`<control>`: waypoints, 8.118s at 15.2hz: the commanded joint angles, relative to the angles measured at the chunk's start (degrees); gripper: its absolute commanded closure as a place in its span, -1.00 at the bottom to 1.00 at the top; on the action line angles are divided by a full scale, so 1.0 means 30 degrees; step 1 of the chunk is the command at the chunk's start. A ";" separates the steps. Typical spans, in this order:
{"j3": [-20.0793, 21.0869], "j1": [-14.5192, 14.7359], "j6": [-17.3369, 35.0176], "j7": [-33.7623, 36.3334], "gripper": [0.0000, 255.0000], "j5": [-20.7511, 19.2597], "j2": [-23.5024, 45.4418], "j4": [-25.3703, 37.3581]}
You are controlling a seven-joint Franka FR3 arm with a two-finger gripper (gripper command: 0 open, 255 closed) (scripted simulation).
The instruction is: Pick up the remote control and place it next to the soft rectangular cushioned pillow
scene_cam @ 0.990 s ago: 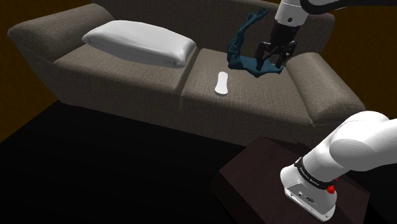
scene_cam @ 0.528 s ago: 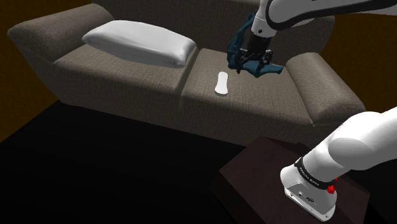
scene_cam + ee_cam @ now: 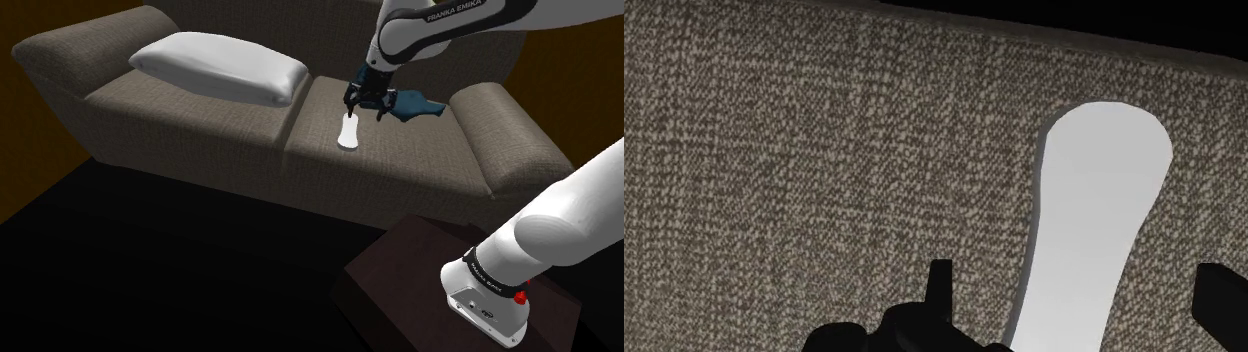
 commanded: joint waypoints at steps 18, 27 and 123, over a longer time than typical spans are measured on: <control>-0.0183 -0.0189 0.3205 0.1537 -1.00 -0.0002 0.4295 0.1339; -0.0182 -0.0188 0.3201 0.1540 1.00 -0.0002 0.4295 0.1341; -0.0420 -0.0283 -0.2276 0.1242 1.00 -0.0391 1.2970 1.5483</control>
